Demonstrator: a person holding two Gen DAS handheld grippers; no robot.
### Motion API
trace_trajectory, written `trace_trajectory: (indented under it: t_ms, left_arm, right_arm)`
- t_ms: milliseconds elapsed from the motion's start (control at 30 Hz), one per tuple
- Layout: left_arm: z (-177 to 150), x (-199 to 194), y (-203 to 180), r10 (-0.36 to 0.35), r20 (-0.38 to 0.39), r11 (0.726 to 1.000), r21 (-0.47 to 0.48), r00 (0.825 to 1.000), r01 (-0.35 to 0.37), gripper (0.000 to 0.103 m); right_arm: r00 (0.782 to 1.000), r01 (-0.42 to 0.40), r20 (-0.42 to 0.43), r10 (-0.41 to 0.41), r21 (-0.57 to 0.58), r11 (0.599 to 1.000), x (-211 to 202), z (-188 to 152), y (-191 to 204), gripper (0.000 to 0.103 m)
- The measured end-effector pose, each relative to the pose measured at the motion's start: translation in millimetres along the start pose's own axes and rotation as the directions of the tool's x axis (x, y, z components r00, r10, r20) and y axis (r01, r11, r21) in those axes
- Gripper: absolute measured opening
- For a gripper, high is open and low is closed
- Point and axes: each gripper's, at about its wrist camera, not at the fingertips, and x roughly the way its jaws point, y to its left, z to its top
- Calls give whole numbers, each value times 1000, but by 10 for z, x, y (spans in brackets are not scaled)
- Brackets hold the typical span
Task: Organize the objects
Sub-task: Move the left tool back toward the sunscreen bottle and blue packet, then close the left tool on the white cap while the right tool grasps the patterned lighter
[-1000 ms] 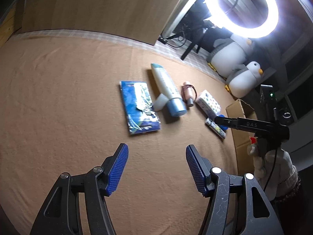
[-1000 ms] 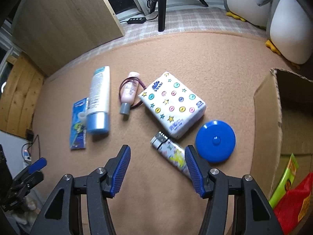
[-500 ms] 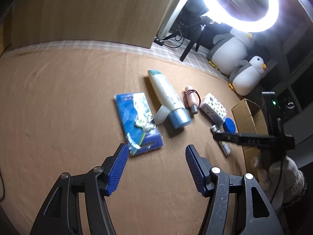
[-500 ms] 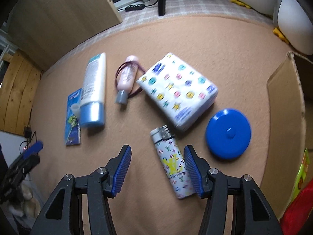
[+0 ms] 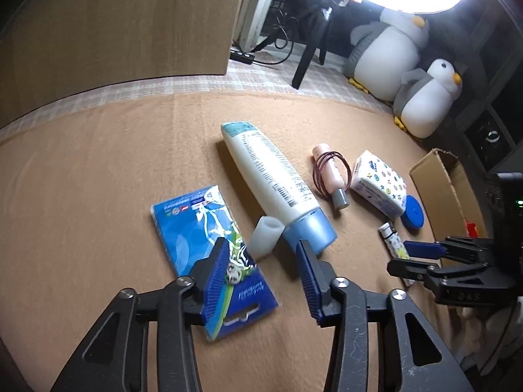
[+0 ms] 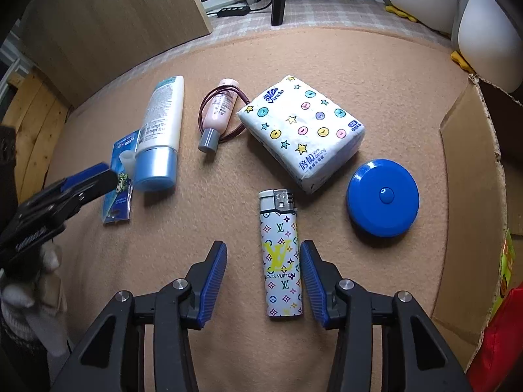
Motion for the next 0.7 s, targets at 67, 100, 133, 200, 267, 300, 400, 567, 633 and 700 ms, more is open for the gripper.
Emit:
trace_trajectory:
  t_ms: [67, 100, 133, 200, 267, 300, 400, 567, 633, 700]
  left_arm:
    - [22, 40, -29, 7, 0, 1000, 23, 1000, -7, 41]
    - [31, 54, -45, 10, 0, 999, 33, 1000, -10, 40]
    - [39, 70, -55, 9, 0, 999, 39, 1000, -9, 39]
    - [49, 100, -60, 5, -2, 999, 42, 1000, -5, 36]
    - [59, 125, -58, 0, -6, 999, 42, 1000, 0, 34]
    - [65, 138, -58, -2, -8, 999, 44, 1000, 2, 31]
    - [73, 167, -75, -8, -14, 999, 50, 1000, 9, 28]
    - [54, 211, -117, -18, -23, 998, 62, 1000, 20, 22]
    - [38, 232, -128, -22, -33, 998, 62, 999, 24, 18]
    - [15, 245, -149, -27, -39, 998, 62, 999, 30, 14]
  right_arm:
    - [1000, 9, 3, -9, -10, 1000, 4, 6, 16, 43]
    - [1000, 12, 4, -12, -14, 1000, 14, 9, 24, 43]
    - [1000, 14, 5, -14, -16, 1000, 28, 26, 26, 43]
    - [1000, 17, 6, -17, -20, 1000, 35, 35, 25, 43]
    - [1000, 20, 6, -20, -26, 999, 34, 35, 25, 42]
    - [1000, 24, 6, -24, -29, 999, 35, 37, 24, 42]
    - [999, 35, 4, -35, -41, 999, 42, 36, 44, 41]
    - [999, 49, 1, -49, -54, 997, 51, 43, 50, 39]
    - [999, 52, 0, -52, -59, 997, 52, 43, 51, 38]
    - [998, 61, 0, -61, -68, 996, 57, 44, 57, 37]
